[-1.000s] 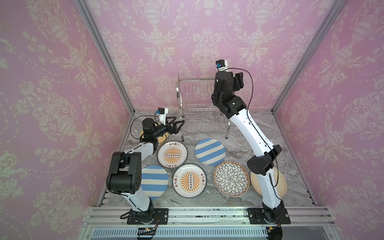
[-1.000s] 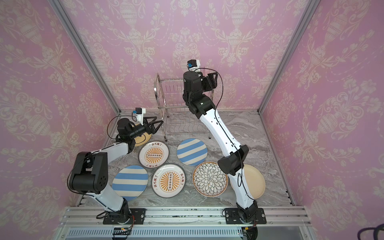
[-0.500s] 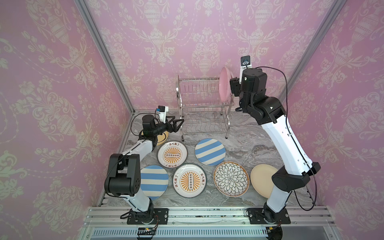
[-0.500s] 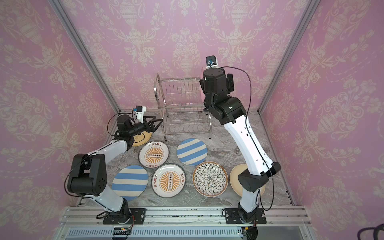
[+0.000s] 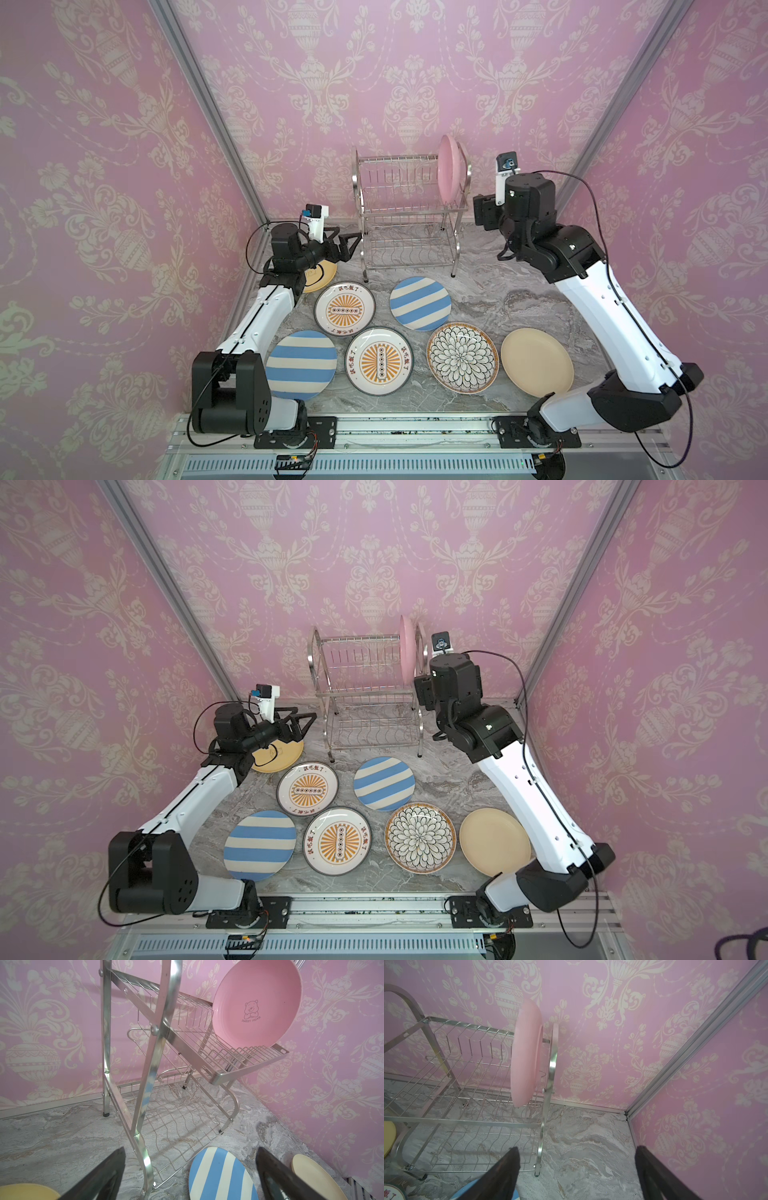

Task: Load the plates into the dish rack
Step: 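Open the right gripper and withdraw it from the rack toward the table, then move both grippers toward the blue-and-white striped plate nearest the rack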

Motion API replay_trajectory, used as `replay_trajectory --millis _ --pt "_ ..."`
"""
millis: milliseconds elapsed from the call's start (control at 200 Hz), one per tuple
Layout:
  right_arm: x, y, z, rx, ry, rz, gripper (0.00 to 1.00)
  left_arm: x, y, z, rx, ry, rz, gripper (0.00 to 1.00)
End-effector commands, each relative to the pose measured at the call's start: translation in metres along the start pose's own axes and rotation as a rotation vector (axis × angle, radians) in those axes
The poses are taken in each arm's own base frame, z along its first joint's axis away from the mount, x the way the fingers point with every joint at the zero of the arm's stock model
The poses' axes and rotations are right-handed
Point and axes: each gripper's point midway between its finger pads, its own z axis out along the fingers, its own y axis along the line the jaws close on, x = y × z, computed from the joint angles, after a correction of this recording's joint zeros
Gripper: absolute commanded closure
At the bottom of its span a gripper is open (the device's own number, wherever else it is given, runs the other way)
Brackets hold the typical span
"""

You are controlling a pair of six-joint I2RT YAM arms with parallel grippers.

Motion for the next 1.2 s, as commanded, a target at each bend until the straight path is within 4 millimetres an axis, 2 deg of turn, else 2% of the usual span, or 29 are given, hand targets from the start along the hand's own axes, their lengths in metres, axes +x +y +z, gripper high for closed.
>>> replay_trajectory --millis 0,145,315,450,535,605,726,736,766,896,1026,1046,1196 --pt "0.028 -0.019 -0.021 -0.032 0.038 0.105 0.12 0.006 0.004 -0.013 -0.073 0.019 -0.034 0.01" --pt "0.09 -0.031 -0.033 -0.032 0.178 0.13 0.1 0.012 0.001 -0.024 -0.104 0.028 -0.044 0.01" --pt "0.142 -0.038 -0.041 -0.028 0.297 0.162 0.1 0.015 0.0 -0.025 -0.101 0.042 -0.068 0.01" --pt "0.179 -0.028 -0.04 -0.088 0.393 0.216 0.1 0.016 -0.003 -0.028 -0.095 0.031 -0.098 0.01" --pt "0.2 -0.017 -0.037 -0.145 0.458 0.253 0.1 0.024 -0.003 -0.031 -0.105 0.044 -0.108 0.01" --pt "0.218 -0.012 -0.034 -0.179 0.526 0.274 0.11 0.033 -0.002 -0.031 -0.116 0.061 -0.13 0.01" --pt "0.242 -0.002 -0.033 -0.219 0.624 0.323 0.12 0.053 -0.013 -0.025 -0.095 0.099 -0.15 0.01" --pt "0.253 0.0 -0.033 -0.22 0.652 0.32 0.13 0.056 -0.015 -0.024 -0.092 0.106 -0.148 0.01" --pt "0.263 0.006 -0.033 -0.24 0.678 0.332 0.13 0.064 -0.02 -0.021 -0.085 0.128 -0.147 0.01" --pt "0.283 0.027 -0.025 -0.315 0.713 0.363 0.14 0.089 -0.028 -0.018 -0.054 0.156 -0.205 0.01" --pt "0.295 0.051 -0.011 -0.404 0.714 0.405 0.16 0.099 -0.032 -0.02 -0.044 0.164 -0.231 0.01" --pt "0.297 0.054 -0.009 -0.415 0.712 0.411 0.17 0.114 -0.031 -0.021 -0.051 0.191 -0.245 0.01" --pt "0.32 0.064 0.0 -0.437 0.749 0.416 0.18 0.137 -0.035 -0.024 -0.067 0.242 -0.25 0.01"
